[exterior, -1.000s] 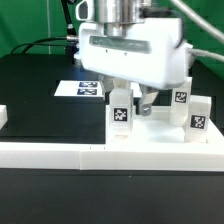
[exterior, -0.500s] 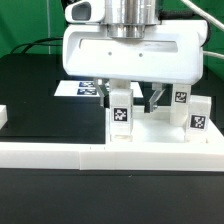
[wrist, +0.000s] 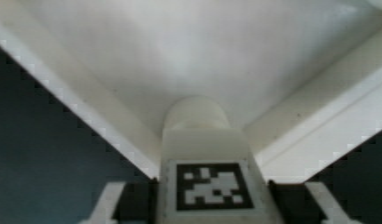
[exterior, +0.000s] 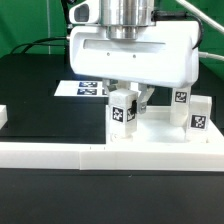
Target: Assemble square table
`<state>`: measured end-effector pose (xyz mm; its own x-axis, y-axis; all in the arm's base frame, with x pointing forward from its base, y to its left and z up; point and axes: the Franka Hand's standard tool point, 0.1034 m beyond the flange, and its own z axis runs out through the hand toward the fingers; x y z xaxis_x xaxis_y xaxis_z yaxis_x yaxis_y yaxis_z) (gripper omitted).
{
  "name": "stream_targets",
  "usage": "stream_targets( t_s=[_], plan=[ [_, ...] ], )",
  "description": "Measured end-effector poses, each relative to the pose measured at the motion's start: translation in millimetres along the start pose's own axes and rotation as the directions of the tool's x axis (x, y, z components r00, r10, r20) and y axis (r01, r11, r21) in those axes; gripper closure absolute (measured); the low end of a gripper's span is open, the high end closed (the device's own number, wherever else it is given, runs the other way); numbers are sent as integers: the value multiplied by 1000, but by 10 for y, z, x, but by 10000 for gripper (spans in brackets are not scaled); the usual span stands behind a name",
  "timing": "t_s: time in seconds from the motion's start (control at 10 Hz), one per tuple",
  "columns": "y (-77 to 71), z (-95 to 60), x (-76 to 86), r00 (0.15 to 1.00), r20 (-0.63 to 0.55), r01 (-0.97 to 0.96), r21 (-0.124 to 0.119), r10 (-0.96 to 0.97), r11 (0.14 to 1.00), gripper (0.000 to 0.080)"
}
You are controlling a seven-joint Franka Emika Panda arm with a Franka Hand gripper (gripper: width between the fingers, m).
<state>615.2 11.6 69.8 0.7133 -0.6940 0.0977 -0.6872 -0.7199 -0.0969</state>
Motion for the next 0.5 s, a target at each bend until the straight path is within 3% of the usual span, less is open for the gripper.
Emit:
stream_targets(
  t_s=[0.2,0.5],
  plan=[
    [-1,1,0,992,6,-126,-2,126,992,509],
    [-38,-4,66,788,65,-608,-75,612,791,509]
  ],
)
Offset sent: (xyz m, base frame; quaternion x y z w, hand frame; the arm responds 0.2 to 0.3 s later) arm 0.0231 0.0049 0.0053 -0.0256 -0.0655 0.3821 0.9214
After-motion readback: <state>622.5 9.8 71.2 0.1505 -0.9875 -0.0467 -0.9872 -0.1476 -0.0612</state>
